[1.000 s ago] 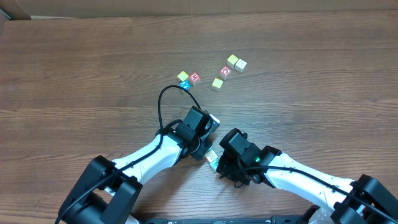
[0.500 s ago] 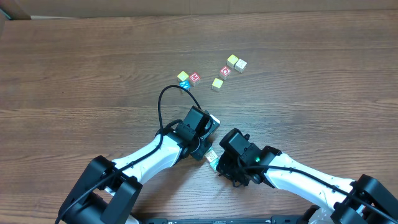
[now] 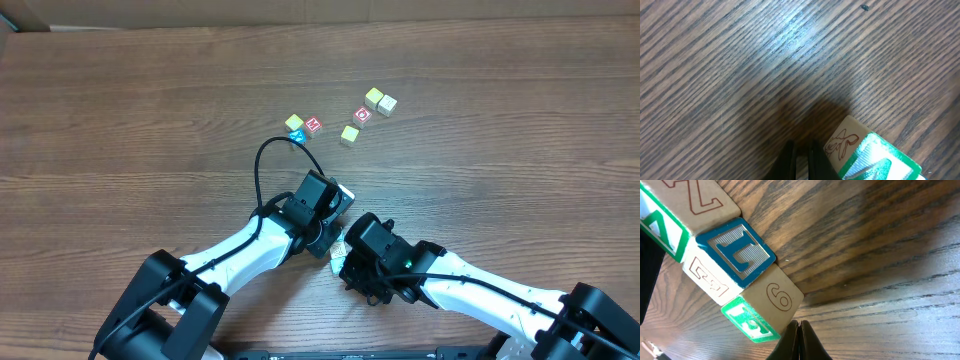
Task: Flip 3 blocks
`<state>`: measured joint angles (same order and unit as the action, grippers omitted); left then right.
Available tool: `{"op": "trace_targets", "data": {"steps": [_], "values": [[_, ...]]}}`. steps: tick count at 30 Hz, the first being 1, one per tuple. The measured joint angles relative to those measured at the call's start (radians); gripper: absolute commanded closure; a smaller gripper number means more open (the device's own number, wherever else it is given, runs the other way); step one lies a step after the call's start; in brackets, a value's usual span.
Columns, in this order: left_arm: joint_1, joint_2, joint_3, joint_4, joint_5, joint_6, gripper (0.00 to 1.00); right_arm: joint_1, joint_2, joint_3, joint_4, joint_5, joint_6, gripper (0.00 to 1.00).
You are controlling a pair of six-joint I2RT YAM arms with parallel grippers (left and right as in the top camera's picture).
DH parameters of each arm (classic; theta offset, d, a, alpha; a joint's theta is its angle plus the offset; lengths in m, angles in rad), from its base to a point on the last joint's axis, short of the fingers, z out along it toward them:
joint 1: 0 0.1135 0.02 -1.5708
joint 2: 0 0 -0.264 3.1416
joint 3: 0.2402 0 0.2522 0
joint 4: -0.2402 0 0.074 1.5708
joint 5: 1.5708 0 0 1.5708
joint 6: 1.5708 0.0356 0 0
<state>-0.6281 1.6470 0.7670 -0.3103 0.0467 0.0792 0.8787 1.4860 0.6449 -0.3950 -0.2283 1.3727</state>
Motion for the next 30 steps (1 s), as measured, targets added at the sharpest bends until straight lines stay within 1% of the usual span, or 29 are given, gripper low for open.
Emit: {"op": "trace_targets", "data": {"steps": [30], "values": [[-0.001,0.003,0.000,0.012,0.001,0.003,0.96,0.000,0.000,0.000,0.000,0.002,0.041,0.96]]}}
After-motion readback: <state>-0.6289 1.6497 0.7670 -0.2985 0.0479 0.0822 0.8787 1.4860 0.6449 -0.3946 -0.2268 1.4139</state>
